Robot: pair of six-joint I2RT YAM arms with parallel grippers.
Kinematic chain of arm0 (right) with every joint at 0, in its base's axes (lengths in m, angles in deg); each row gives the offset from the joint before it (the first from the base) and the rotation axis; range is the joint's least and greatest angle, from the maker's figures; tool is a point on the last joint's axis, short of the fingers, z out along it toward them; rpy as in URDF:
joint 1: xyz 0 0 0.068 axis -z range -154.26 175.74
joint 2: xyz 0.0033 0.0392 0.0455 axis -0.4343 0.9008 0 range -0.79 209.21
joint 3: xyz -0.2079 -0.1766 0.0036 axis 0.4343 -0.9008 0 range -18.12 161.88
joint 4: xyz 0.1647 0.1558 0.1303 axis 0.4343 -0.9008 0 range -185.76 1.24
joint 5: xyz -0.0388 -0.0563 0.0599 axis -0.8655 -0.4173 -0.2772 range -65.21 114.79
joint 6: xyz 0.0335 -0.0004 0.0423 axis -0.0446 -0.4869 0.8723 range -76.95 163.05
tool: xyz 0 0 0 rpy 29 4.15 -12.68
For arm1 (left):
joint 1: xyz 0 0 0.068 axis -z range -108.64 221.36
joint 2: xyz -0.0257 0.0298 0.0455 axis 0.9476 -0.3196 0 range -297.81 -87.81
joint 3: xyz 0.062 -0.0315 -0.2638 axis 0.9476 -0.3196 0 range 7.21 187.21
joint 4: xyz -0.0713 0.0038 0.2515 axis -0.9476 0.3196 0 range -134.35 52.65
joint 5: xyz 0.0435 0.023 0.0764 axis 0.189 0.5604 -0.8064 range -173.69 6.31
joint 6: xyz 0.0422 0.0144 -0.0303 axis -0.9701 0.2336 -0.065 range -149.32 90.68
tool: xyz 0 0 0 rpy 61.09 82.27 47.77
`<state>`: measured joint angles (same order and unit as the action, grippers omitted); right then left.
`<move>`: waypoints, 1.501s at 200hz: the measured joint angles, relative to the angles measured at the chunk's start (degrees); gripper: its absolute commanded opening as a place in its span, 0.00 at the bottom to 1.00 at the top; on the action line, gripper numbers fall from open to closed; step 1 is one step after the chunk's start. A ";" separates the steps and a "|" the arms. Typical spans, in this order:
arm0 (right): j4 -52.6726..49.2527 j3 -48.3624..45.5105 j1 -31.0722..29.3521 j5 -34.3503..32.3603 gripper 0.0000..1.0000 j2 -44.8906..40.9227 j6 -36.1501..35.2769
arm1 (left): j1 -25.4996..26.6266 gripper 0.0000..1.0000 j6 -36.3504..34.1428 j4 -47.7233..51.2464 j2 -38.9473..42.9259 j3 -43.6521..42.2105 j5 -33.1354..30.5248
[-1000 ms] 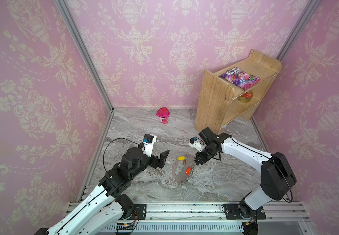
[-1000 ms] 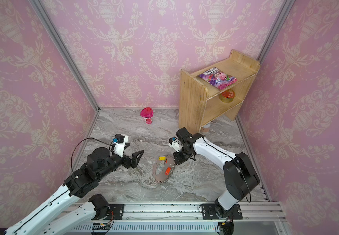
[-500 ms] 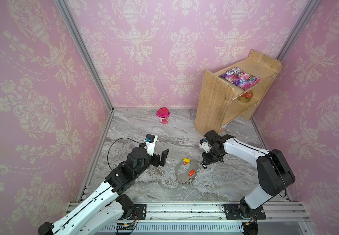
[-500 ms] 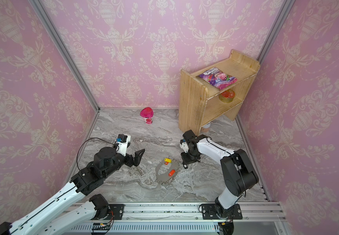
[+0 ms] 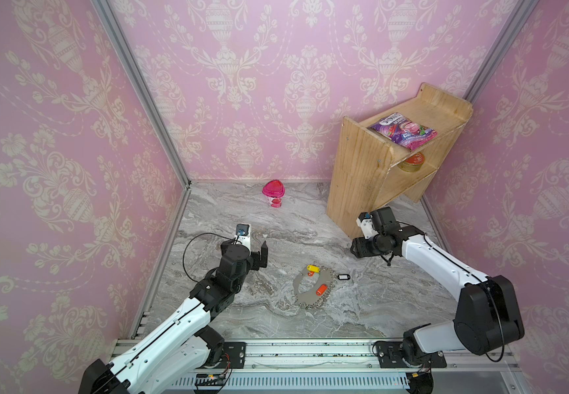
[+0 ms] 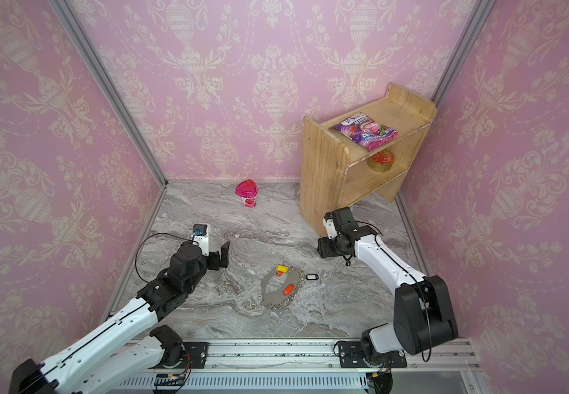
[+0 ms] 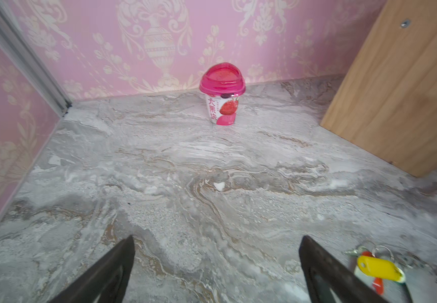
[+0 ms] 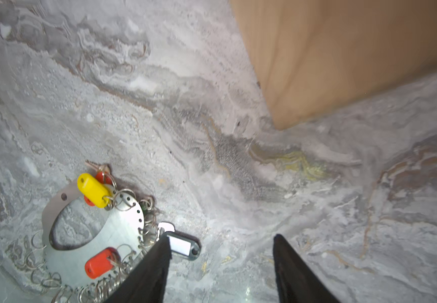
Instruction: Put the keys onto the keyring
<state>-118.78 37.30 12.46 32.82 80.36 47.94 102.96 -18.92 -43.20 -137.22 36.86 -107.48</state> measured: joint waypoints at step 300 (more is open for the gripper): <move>76.87 -34.69 10.56 -8.11 1.00 3.93 -6.19 | -25.44 0.99 -15.39 -78.77 -47.58 -18.18 1.60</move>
<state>-41.91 2.61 23.02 24.71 84.29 41.75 77.52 -34.31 -121.97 -184.80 18.67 -105.89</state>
